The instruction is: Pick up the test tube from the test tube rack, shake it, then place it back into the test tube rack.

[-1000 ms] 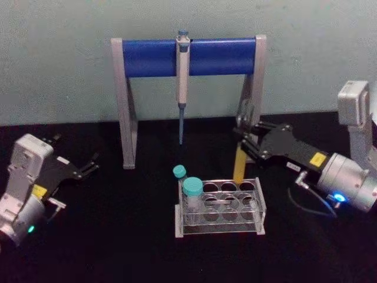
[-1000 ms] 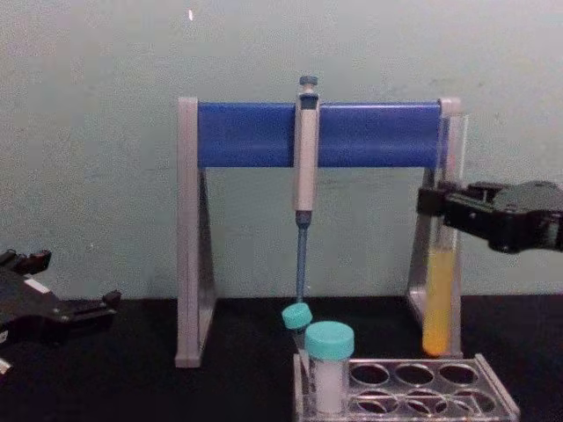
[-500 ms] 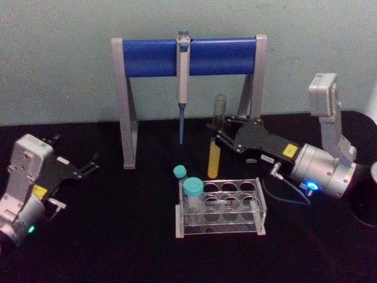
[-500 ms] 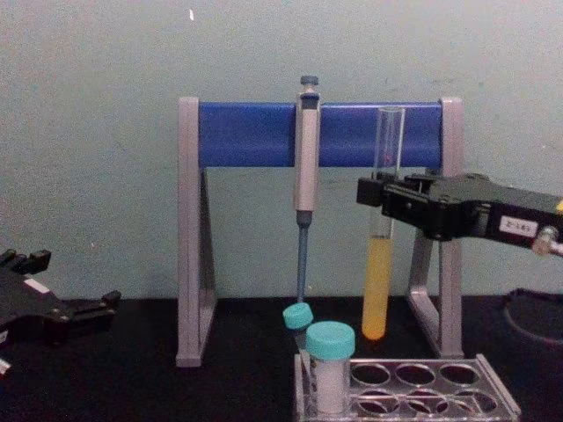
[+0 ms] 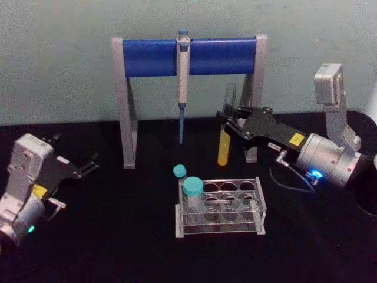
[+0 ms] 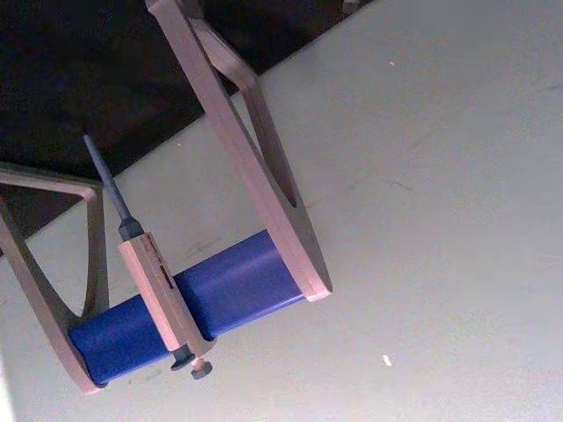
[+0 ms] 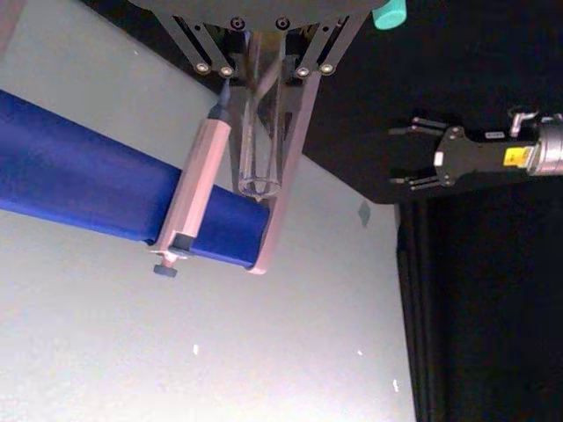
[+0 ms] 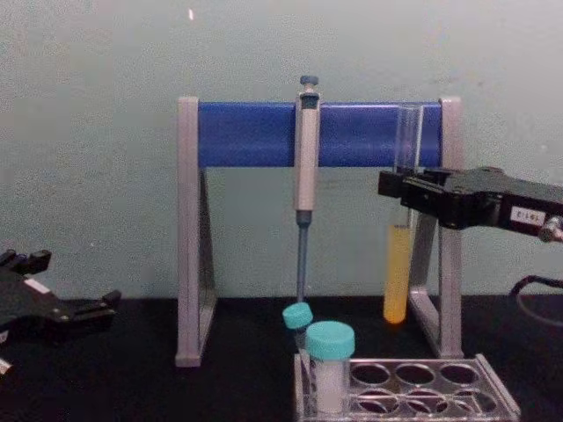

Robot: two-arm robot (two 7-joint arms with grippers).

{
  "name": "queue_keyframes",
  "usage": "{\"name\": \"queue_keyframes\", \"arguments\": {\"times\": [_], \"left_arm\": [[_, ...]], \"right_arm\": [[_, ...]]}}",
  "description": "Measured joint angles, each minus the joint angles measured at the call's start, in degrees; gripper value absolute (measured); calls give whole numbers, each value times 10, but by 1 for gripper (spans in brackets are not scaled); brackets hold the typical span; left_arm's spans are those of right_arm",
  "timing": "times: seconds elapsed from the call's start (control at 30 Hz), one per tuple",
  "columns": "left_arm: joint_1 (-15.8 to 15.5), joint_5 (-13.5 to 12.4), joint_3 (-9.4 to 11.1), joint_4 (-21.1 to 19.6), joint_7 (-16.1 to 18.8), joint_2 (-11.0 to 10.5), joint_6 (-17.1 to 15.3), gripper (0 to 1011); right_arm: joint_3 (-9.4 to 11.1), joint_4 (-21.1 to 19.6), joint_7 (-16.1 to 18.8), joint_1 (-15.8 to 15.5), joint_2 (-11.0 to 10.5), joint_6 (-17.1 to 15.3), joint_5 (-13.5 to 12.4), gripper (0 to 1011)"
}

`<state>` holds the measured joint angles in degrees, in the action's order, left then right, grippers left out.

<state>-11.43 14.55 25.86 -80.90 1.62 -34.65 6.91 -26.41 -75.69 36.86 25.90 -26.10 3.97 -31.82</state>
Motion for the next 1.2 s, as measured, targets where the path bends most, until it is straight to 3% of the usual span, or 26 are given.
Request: {"name": "queue_keyframes", "arguments": {"times": [1.2], "left_arm": [[0,0,0,0,0,0,0,1009]], "right_arm": [[7,-10,-4,-10,-1,-2,1,232]]}}
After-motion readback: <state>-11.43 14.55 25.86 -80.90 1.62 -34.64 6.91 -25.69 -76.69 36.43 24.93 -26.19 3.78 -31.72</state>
